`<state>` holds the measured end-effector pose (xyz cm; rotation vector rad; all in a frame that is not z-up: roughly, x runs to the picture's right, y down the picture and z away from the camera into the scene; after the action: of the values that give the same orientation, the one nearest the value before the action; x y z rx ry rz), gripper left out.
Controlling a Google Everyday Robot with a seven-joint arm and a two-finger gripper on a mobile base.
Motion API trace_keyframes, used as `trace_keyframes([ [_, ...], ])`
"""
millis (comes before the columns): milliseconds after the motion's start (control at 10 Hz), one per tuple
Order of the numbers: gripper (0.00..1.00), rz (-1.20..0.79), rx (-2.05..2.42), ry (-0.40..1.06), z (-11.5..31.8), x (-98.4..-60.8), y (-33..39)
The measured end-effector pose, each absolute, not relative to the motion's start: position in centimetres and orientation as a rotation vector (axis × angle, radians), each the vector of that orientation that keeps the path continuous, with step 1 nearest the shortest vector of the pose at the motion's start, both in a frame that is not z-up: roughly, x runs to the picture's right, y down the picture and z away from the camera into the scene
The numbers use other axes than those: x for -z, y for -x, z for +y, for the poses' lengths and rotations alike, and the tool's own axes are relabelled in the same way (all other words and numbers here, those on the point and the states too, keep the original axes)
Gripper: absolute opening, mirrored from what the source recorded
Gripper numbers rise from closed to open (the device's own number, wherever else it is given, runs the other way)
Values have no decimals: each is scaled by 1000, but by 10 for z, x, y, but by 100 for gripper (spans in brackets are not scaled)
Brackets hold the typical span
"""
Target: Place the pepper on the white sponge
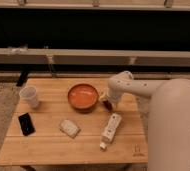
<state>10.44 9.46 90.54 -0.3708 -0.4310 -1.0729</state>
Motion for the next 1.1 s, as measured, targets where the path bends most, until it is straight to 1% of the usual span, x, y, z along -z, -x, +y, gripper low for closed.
trace_keyframes([
  [300, 80, -445, 1210, 285, 67, -885, -107],
  [500, 80, -445, 1296, 275, 59, -885, -99],
  [900, 80, -461, 1386, 327, 70, -915, -98],
  [1100, 80, -461, 1390, 356, 72, -924, -107],
])
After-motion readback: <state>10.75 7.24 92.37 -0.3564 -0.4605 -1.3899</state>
